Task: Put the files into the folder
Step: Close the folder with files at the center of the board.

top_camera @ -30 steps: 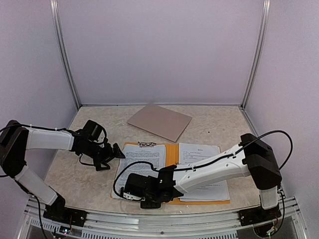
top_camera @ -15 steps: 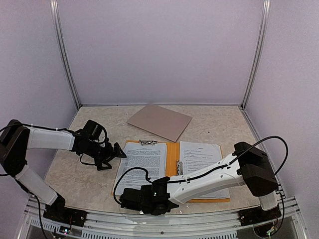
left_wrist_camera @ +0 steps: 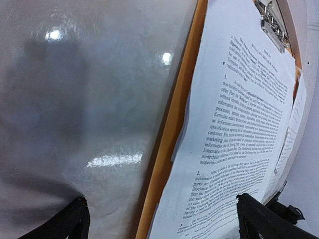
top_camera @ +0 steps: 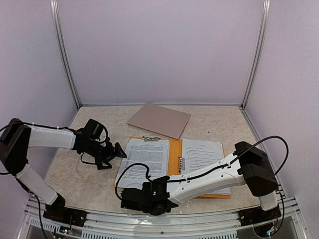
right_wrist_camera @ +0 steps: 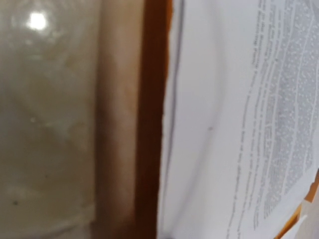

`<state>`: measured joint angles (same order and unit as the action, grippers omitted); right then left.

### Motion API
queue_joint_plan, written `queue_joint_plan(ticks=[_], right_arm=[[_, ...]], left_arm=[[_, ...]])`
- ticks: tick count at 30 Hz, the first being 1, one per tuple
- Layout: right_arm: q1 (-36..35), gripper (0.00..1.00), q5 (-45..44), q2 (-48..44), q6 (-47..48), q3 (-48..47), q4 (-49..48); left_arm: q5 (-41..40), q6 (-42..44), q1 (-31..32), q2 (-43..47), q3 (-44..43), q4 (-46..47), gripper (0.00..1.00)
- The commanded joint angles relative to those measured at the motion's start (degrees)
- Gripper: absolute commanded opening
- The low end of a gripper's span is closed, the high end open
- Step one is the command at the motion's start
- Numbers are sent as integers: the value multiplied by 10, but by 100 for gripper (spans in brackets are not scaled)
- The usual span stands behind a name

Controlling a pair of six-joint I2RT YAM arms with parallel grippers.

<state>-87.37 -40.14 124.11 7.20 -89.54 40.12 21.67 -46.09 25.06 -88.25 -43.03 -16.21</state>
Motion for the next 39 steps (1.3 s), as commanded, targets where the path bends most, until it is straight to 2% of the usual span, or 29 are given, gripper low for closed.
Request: queue_joint_plan(ticks=[1,12,20,25,31,35,39], right_arm=[[-7,4,-28,-5,-24,-10,17],[-9,0,-53,-29,-53,10,-3],[-9,0,-54,-33,-58,15,-8],[-9,1,-49,-30,-60,18,-6],[-9,9,-33,-32,-63,20,-6],[-9,21,-25,-34,-61,21,-10],[-9,43,-13,-42,-65,23,-13]], left_arm=[[9,13,-4,-6,-17,-19,99],[128,-27,-3,-40,-13,52,99],[181,-65,11,-71,-5,110,96],[190,-86,23,-77,-5,140,80],[179,-70,18,-49,-14,122,60],[181,-59,18,-44,-25,110,47],[178,-52,18,-34,-29,100,36]])
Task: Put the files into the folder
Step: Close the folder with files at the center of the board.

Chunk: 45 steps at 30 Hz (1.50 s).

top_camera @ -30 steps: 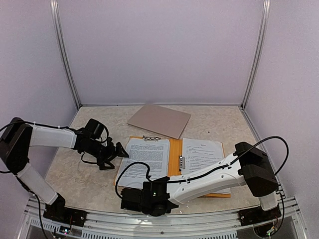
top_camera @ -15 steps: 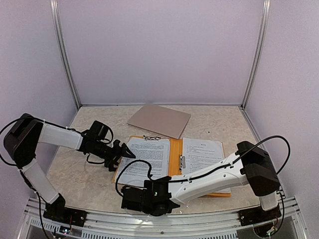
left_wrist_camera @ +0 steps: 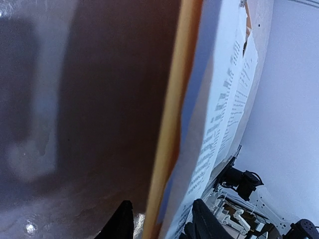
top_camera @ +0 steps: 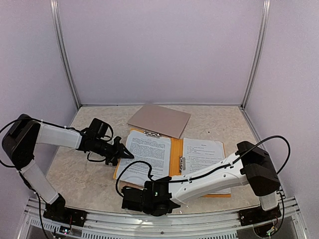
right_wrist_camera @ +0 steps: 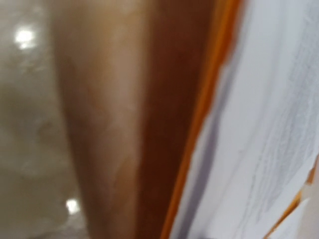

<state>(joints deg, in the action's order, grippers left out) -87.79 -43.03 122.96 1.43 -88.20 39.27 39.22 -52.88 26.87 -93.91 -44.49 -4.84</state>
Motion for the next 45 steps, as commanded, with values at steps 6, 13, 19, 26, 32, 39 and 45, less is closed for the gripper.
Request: queue_joint_plan(ticks=[6,13,19,26,32,39,45], right_arm=[[-5,68,37,-62,-13,12,-19],[-1,87,77,-99,-40,0,-21],[21,92,123,-152,-63,19,-34],[55,94,172,-207,-82,61,-33],[105,94,155,-235,-113,90,-11],[216,94,175,-278,-177,156,-40],[308,94,249,-313,-220,230,-126]], left_arm=[[-15,50,0,53,-37,-72,18],[-56,109,-4,102,-84,-189,0],[-143,154,-13,153,-133,-340,0],[-235,207,-21,190,-199,-499,0],[-267,227,-23,217,-247,-587,0],[-228,208,16,207,-319,-583,2],[-231,182,79,152,-340,-543,16]])
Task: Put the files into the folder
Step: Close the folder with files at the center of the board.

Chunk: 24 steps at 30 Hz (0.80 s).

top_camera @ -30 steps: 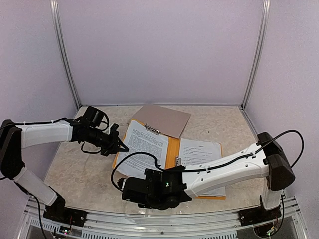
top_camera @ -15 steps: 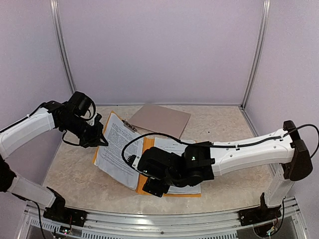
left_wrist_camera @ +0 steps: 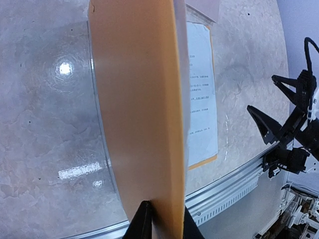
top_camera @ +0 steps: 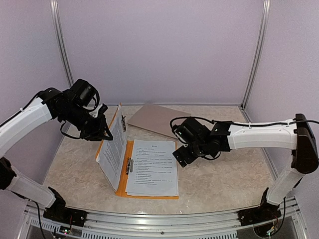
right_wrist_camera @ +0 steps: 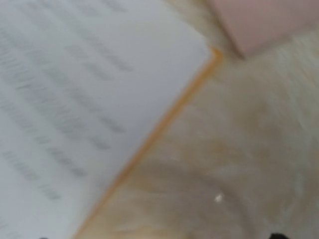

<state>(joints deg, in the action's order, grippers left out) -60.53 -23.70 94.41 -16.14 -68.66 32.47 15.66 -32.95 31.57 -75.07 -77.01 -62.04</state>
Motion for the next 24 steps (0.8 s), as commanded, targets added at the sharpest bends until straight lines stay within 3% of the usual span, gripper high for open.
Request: queue_joint_plan(ticks=[1,6,17,20,23,24], right_arm=[[49,93,75,-29,-49,45,-73],[90,93,152,-25,-72,87,-140],[131,93,171,-29,-92,137,-176],[147,93,179,-40,-98,150,-180],[159,93,171,-49,-94,157,-172],[163,93,170,-50,-91,159,-168]], left_arm=[[5,-21,41,-51,-21,35,20],[6,-28,88,-110,-77,58,38],[81,-13,162,-252,-219,116,73],[81,-11,168,-261,-223,133,84],[30,-11,165,-239,-191,143,98],[14,-13,161,-228,-172,148,99]])
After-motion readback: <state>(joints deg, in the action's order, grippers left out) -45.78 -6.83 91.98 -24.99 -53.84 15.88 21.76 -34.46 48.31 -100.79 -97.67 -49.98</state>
